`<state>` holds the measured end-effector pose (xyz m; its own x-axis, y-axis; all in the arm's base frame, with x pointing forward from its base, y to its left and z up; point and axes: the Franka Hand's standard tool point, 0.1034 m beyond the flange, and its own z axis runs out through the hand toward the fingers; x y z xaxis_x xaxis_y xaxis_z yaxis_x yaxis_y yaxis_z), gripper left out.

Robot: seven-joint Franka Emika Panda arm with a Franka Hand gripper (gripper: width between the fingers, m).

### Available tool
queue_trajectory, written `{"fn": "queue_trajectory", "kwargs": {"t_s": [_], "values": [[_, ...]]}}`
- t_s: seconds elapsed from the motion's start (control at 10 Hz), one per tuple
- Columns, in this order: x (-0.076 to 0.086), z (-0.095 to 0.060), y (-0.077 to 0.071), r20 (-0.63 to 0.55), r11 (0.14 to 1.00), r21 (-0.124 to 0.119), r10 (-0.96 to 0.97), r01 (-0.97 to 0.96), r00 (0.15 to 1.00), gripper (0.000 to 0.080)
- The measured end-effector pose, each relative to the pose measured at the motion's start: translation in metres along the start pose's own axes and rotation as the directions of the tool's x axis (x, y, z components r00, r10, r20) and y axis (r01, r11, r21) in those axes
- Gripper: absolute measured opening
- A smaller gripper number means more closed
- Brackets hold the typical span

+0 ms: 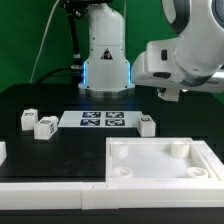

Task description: Assemble one leg

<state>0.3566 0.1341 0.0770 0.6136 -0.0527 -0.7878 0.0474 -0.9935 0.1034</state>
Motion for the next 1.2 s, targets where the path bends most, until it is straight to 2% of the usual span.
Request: {"fn": "queue_trajectory", "kwargs": {"t_s": [0.1, 0.2, 0.4, 0.6, 0.8, 0.9, 1.0, 1.2], "values": [[0.001, 0.002, 0.0, 0.003, 1.0, -0.001, 0.0, 0.0, 1.0, 0.0291], [0.013, -0.005, -0.006, -0.128, 1.0, 0.021, -0.004, 0.006, 0.992, 0.0291], [0.012, -0.008, -0.008, -0.349, 0.998, 0.05, -0.003, 0.022, 0.937, 0.0292], [0.017, -0.021, 0.003, -0.52, 0.997, 0.057, -0.013, 0.051, 0.854, 0.0292], [0.015, -0.036, 0.004, -0.651, 0.996, 0.051, -0.02, 0.07, 0.758, 0.0292], [0.017, -0.048, 0.003, -0.733, 0.995, 0.027, -0.045, 0.096, 0.679, 0.0292], [0.017, -0.059, -0.003, -0.8, 0.992, -0.027, -0.095, 0.123, 0.592, 0.0292], [0.015, -0.057, -0.014, -0.894, 0.986, 0.019, -0.058, 0.168, 0.445, 0.0292]]}}
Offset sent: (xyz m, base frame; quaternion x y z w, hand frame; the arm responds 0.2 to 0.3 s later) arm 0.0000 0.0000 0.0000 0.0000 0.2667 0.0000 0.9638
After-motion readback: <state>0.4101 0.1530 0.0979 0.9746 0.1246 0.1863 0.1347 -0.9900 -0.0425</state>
